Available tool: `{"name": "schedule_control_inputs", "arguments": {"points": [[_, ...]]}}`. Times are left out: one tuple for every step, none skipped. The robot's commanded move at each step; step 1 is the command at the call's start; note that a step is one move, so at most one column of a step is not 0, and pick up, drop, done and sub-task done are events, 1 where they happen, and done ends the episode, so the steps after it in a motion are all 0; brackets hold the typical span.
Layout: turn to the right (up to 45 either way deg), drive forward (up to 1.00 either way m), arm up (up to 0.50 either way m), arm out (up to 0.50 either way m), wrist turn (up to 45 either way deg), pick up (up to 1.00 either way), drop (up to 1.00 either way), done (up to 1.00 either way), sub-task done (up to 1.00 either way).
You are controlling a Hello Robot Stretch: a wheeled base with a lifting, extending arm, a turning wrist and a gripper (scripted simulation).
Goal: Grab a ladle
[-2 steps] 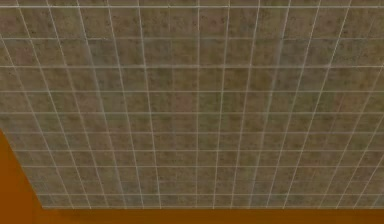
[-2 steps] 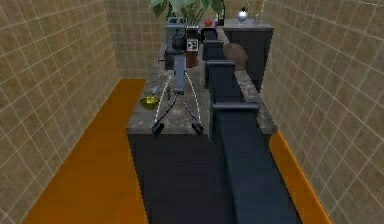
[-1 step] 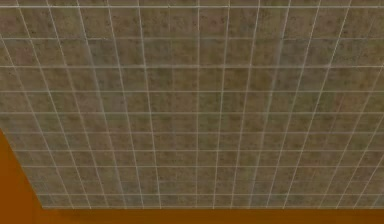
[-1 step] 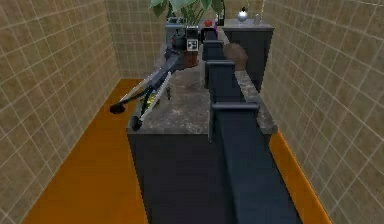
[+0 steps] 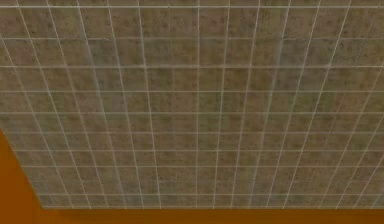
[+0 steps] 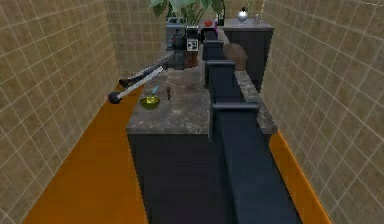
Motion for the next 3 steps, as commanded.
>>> {"name": "schedule_control_inputs", "arguments": {"points": [[0.0,0.00,0.00,0.00,45.0,0.00,0.00,0.00,0.00],[0.0,0.00,-0.12,0.00,0.0,0.00,0.00,0.00,0.00],[0.0,0.00,0.00,0.00,0.0,1.00,0.00,0.00,0.00]]}}
